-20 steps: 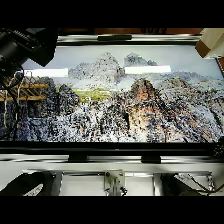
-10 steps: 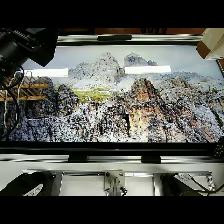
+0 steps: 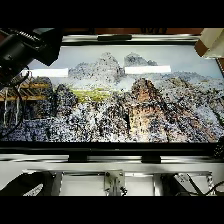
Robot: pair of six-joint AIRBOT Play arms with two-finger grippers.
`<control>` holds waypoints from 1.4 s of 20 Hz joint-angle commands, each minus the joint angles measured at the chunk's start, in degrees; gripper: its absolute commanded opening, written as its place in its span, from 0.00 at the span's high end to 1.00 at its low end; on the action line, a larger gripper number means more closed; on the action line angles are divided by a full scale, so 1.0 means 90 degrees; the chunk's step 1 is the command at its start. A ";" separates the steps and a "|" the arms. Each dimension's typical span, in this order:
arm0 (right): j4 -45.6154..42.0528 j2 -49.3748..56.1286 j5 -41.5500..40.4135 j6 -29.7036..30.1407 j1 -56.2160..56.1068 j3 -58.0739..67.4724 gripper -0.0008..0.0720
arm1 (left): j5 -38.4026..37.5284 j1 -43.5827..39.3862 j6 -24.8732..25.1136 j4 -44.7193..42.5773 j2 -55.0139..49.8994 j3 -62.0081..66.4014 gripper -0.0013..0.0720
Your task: Fold the shirts.
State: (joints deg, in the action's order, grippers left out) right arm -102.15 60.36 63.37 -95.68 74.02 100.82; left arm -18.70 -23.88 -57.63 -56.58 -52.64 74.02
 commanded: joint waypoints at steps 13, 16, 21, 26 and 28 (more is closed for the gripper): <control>0.1260 -0.0352 0.2642 -0.0357 -0.5476 -0.3492 0.31 | -0.5527 0.0379 -0.3604 -0.3449 -0.1576 0.0000 0.58; 0.0185 0.0454 0.2181 -0.0165 -0.7893 -0.3033 0.30 | -0.7125 0.0185 -0.4279 -0.4840 -0.2312 0.0002 0.54; 0.1474 0.1668 0.2431 -0.0119 -0.8573 -0.1928 0.30 | -0.6919 0.0151 -0.4935 -0.4908 -0.2419 0.0000 0.00; 0.1469 0.1695 0.2608 -0.0049 -0.8561 -0.1931 0.30 | -0.6263 0.0151 -0.5129 -0.4495 -0.2149 0.0000 0.00; 0.1469 0.1695 0.2608 -0.0049 -0.8561 -0.1931 0.30 | -0.6256 0.0151 -0.5129 -0.4476 -0.2200 -0.0002 0.00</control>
State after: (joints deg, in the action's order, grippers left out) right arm -89.78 75.09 86.54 -96.29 -2.52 83.05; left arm -76.03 -22.48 -102.72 -97.60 -72.36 74.02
